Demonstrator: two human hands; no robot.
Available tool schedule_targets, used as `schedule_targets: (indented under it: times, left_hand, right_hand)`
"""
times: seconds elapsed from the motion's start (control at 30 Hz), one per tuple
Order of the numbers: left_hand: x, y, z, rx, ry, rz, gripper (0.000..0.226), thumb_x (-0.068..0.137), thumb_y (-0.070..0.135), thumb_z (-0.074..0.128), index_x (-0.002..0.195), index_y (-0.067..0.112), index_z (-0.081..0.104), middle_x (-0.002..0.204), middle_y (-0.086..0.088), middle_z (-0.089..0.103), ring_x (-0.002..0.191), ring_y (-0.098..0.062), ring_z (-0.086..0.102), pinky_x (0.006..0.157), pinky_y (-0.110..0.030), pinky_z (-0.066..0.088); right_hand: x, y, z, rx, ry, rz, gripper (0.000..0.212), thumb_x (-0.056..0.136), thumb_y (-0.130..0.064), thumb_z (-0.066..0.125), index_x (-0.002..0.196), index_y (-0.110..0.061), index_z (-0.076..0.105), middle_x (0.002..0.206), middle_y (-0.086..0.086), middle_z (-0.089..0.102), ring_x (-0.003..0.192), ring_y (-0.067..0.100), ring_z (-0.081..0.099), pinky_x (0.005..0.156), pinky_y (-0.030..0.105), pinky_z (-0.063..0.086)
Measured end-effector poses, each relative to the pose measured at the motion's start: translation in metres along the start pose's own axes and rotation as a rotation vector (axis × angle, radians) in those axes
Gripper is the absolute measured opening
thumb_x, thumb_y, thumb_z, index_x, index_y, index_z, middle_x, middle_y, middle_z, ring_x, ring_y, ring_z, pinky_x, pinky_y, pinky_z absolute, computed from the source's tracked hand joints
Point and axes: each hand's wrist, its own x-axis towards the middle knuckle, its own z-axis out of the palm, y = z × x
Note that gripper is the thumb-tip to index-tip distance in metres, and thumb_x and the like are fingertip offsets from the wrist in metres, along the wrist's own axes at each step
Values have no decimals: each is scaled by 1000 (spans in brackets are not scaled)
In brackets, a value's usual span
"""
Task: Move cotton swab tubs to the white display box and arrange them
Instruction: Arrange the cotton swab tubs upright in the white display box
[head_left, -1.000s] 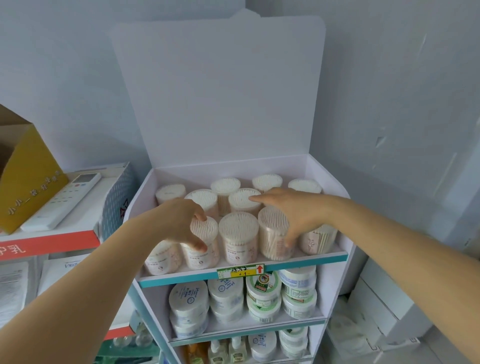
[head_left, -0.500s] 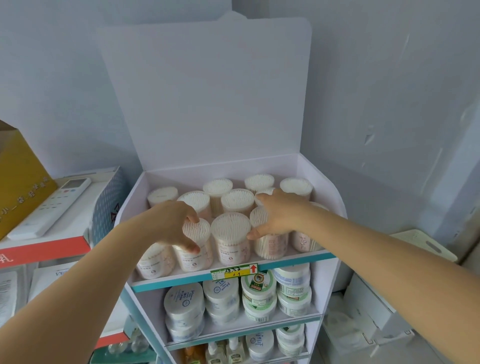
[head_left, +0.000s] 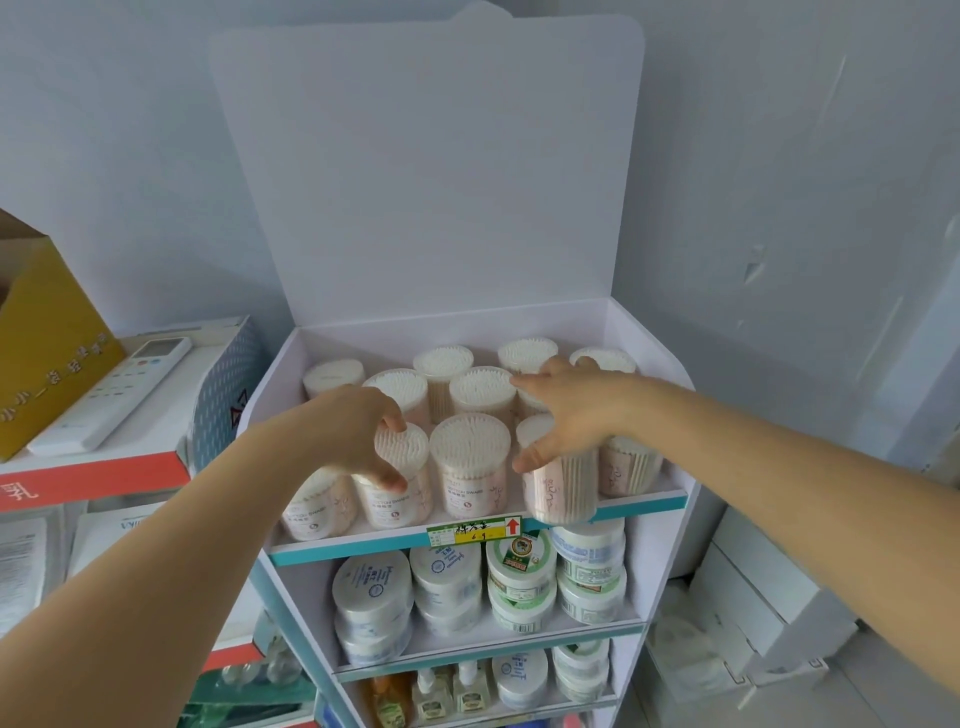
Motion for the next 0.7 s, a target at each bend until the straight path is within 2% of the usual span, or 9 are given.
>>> schedule_targets:
  times: [0.1,0.2,0.33,0.47,0.57,0.63,0.7]
  left_hand:
    - [0,0,0,0,3,-1,70,63,46,82,124,28,53,131,7,53,119,-16,49,104,-35,39]
    - [-2,0,1,-11,5,-6,70,64,45,82,125,28,53,132,7,53,120,-16,49,104,-34,38]
    - [-3,1,0,-7,7,-6,70,64,45,81,125,27,53,131,6,53,120,-17,49,104,-34,38]
    - [-4,2,0,-8,8,-1,69,64,44,81,125,26,53,132,5,53,120,-17,49,104,-35,38]
    - [-4,3,0,-1,11,-1,69,65,44,81,126,26,53,132,5,53,120,-17,49,103,-34,38]
    - [-5,4,0,3,9,-3,69,65,44,81,126,26,53,132,5,53,120,-17,49,102,-33,37]
    - [-5,3,0,0,8,-5,69,66,44,80,126,27,52,133,5,52,121,-17,48,102,-33,37]
  right_hand:
    - [0,-11,17,-164,-7,70,79,83,-71,42,146,-26,29,147,13,29,129,36,34,94,43,37]
    - [0,-12,17,-157,46,64,66,84,-62,49,138,-23,43,135,12,41,120,33,42,82,38,37]
    - [6,-8,7,-120,-13,-54,64,79,-33,66,137,-24,41,130,10,41,119,30,40,89,36,45]
    - [8,3,2,-10,-72,-111,73,71,-15,76,132,-29,37,127,5,37,116,24,40,64,26,40]
    - [12,6,5,-8,-78,-152,80,69,-10,79,133,-29,35,133,4,39,118,23,39,60,22,36]
    - [13,6,6,-62,-94,-164,87,70,-10,79,139,-28,30,137,3,40,120,23,35,65,22,38]
    - [13,8,8,-107,-83,-189,92,69,-11,80,143,-28,28,140,0,40,121,23,33,86,30,43]
